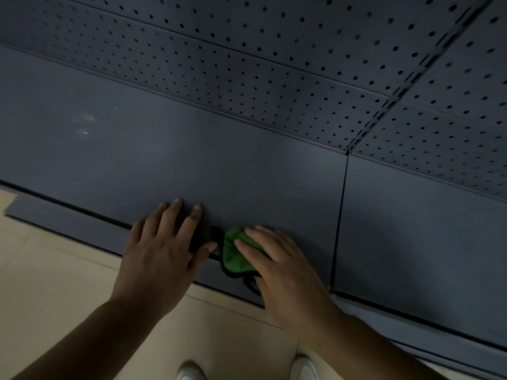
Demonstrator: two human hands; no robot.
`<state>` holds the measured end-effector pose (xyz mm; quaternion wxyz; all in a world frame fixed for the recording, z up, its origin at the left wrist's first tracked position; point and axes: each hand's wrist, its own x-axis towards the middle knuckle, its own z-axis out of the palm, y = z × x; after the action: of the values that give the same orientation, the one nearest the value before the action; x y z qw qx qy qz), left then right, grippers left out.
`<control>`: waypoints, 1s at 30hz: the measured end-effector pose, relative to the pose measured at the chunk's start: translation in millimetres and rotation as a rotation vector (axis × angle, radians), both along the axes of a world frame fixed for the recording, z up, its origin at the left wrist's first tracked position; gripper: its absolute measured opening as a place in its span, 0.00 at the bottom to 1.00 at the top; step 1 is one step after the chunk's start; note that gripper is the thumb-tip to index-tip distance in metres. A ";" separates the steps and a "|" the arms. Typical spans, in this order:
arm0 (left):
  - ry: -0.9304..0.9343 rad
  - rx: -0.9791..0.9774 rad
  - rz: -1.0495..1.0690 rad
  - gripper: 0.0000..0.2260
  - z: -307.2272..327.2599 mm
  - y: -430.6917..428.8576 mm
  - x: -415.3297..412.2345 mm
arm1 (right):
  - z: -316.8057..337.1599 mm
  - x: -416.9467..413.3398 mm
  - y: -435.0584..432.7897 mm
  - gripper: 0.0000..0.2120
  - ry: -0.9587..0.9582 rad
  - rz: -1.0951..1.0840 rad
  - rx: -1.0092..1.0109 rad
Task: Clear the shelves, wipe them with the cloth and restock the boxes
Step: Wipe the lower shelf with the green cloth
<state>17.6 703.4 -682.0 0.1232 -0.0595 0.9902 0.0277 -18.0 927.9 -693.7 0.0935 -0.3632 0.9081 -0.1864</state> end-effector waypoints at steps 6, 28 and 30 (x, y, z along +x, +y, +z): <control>-0.004 0.014 -0.025 0.34 -0.4 -14.6 3.7 | 21.2 -20.8 63.3 0.29 -0.085 -0.366 -0.162; -0.123 0.060 0.064 0.39 13.7 -121.9 19.8 | -11.1 -116.8 33.2 0.31 -0.050 -0.627 0.268; -0.124 0.061 0.063 0.38 15.1 -120.5 18.9 | -11.8 -117.9 32.6 0.33 -0.035 -0.624 0.272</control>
<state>36.4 583.0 -666.9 0.1852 -0.0883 0.9770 0.0581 -135.8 960.5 -705.5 0.0951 -0.0486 0.9903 -0.0892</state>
